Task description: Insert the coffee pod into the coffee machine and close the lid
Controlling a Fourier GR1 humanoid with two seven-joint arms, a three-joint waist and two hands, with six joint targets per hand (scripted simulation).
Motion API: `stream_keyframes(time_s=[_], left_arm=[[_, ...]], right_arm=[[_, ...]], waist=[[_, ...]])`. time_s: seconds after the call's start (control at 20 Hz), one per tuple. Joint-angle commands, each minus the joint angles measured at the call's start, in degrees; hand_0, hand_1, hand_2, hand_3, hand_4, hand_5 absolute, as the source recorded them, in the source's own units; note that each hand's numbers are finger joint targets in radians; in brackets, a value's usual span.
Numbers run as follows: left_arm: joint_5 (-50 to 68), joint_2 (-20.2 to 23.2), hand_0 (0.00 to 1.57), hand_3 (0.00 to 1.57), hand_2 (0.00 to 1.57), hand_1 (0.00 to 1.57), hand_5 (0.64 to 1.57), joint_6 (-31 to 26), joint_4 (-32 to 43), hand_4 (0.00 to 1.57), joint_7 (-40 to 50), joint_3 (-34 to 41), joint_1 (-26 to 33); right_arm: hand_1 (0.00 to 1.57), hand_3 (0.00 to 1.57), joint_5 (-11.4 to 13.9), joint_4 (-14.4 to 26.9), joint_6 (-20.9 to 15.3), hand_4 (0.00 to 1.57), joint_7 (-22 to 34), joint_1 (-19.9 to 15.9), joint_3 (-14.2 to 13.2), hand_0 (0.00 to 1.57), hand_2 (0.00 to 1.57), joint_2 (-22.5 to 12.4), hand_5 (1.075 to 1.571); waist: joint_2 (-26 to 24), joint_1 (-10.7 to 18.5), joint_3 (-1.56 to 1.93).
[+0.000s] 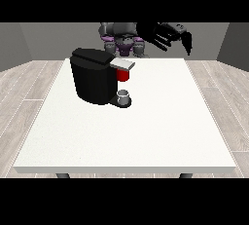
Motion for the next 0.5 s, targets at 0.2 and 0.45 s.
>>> stream_keyframes(time_s=[0.2, 0.45], left_arm=[[1.9, -0.5, 0.00, 0.00, 0.00, 0.00, 1.571, -1.7, -3.8, 0.00, 1.7, -0.9, -1.4], [2.8, 2.2, 0.00, 0.00, 0.00, 0.00, 1.571, -1.6, -1.4, 0.33, -0.1, 2.7, -1.5]], right_arm=[[0.00, 0.00, -0.6, 8.4, -0.5, 0.00, -7.1, -7.9, -2.4, 0.00, 0.00, 0.6, 1.571], [0.00, 0.00, -0.6, 10.6, 0.2, 0.10, -8.5, -10.1, -1.0, 0.00, 0.00, 3.3, 1.571]], waist=[[4.2, 4.5, -0.45], [3.5, 0.8, -0.47]])
